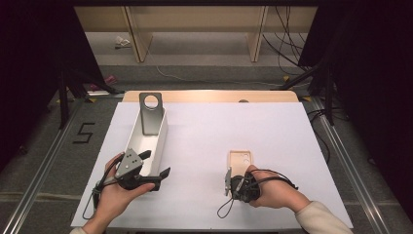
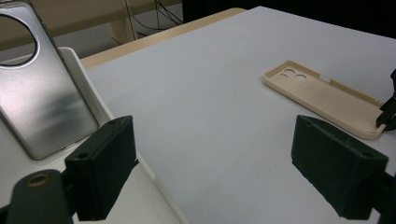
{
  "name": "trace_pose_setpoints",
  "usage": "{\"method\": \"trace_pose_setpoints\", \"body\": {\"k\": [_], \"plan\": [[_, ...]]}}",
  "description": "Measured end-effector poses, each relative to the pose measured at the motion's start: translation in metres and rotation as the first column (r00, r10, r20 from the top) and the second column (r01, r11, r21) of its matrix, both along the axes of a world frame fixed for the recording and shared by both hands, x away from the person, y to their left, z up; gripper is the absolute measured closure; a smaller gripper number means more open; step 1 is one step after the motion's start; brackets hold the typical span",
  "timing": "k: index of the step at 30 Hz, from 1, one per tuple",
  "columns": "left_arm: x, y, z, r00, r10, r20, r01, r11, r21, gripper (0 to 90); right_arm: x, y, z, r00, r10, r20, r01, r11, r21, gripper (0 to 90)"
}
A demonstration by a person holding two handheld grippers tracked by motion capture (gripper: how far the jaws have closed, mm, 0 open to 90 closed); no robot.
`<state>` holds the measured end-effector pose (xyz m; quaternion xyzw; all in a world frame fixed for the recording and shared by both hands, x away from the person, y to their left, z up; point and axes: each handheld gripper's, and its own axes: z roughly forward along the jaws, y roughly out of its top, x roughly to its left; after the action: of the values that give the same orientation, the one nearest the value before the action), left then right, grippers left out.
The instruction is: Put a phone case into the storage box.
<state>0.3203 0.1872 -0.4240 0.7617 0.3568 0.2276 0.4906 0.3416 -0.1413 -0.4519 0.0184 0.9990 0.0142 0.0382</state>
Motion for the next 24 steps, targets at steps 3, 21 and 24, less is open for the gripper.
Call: {"method": "trace_pose_setpoints", "body": {"k": [3, 21, 24], "plan": [[0.000, 0.000, 0.000, 1.0000, 0.001, 0.000, -0.001, 1.0000, -0.001, 13.8, 0.001, -0.002, 0.000, 0.9999, -0.008, -0.014, 0.008, 1.000, 0.026, 87.0], [0.000, 0.001, 0.000, 1.0000, 0.005, 0.005, -0.005, 1.0000, -0.008, 14.3, 0.011, -0.017, 0.025, 0.9968, -0.080, 0.011, 0.073, 0.955, 0.286, 87.5], [0.000, 0.001, 0.000, 1.0000, 0.005, 0.006, -0.005, 1.0000, -0.007, 14.3, 0.012, -0.018, 0.028, 0.9949, -0.096, 0.029, 0.081, 0.942, 0.327, 87.5]]}}
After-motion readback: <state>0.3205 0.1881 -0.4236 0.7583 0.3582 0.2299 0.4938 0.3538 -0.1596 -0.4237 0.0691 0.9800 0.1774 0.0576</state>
